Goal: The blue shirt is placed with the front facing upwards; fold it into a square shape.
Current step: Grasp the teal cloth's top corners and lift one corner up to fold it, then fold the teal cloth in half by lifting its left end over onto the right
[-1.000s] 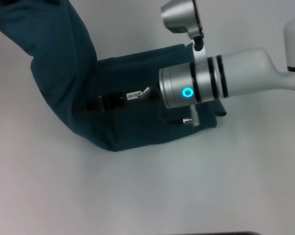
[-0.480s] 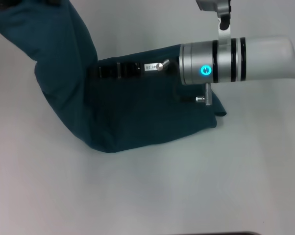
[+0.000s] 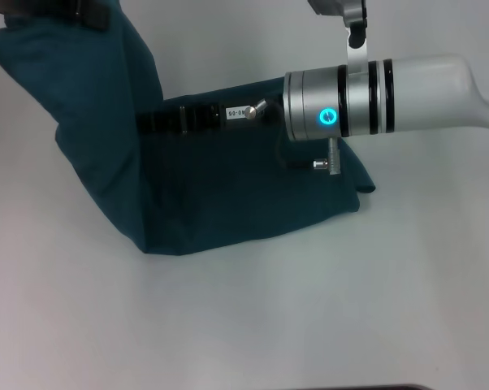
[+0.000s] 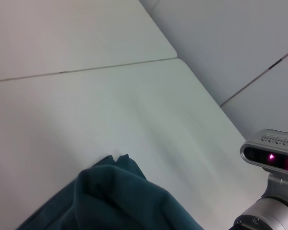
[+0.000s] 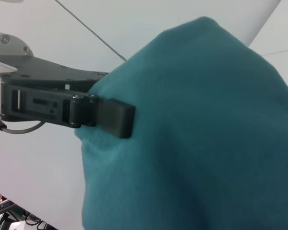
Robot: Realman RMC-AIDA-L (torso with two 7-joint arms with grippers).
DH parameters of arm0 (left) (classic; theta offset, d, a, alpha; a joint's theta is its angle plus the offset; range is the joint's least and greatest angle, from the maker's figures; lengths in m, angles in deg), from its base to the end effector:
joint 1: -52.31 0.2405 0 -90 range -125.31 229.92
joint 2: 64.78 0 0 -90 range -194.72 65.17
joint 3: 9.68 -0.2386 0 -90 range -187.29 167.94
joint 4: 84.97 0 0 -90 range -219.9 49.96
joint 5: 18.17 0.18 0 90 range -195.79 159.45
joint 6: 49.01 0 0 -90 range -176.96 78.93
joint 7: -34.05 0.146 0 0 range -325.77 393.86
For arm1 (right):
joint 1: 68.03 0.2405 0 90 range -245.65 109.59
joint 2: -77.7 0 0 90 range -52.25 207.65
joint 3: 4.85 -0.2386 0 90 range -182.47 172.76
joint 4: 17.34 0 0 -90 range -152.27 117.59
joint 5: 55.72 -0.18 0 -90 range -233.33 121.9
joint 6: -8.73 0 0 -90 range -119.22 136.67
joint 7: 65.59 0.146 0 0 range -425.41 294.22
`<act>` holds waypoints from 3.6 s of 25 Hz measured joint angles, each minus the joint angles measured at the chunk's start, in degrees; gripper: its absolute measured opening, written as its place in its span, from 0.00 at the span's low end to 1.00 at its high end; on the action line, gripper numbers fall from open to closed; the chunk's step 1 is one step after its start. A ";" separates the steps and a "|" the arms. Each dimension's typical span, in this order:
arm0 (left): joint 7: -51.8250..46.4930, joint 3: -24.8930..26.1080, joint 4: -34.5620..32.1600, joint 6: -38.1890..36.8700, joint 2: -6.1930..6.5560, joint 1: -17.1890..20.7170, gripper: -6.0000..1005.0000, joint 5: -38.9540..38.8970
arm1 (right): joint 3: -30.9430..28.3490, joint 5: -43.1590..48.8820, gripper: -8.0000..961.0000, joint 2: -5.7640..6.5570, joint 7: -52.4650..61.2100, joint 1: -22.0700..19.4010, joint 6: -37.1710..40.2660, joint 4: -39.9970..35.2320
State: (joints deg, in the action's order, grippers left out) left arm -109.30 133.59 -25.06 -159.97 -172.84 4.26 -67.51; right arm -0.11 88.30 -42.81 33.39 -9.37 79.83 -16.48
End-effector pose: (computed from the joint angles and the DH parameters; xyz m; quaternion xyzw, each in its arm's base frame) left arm -0.1483 0.3481 0.1143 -0.8825 -0.4589 -0.0917 0.0475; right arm 0.1150 0.3260 -0.0998 0.8591 -0.4378 -0.2591 0.0552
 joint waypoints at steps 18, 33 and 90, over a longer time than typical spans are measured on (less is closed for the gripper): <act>-0.16 -1.15 0.11 0.68 -0.19 0.12 0.06 0.38 | -0.02 1.14 0.02 0.68 -0.64 0.01 6.32 3.03; -0.94 -1.11 0.32 0.64 -0.14 -0.38 0.06 0.23 | 6.01 1.14 0.02 0.93 8.82 -14.01 23.61 -22.93; -14.31 -18.54 -9.51 30.80 -14.86 -11.56 0.17 -3.50 | 17.07 1.09 0.02 5.63 9.79 -27.88 35.68 -39.49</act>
State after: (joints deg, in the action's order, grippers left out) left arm -123.61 115.05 -34.57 -129.16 -187.70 -7.30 -71.01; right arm 16.96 89.39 -37.17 43.18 -37.25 115.51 -55.96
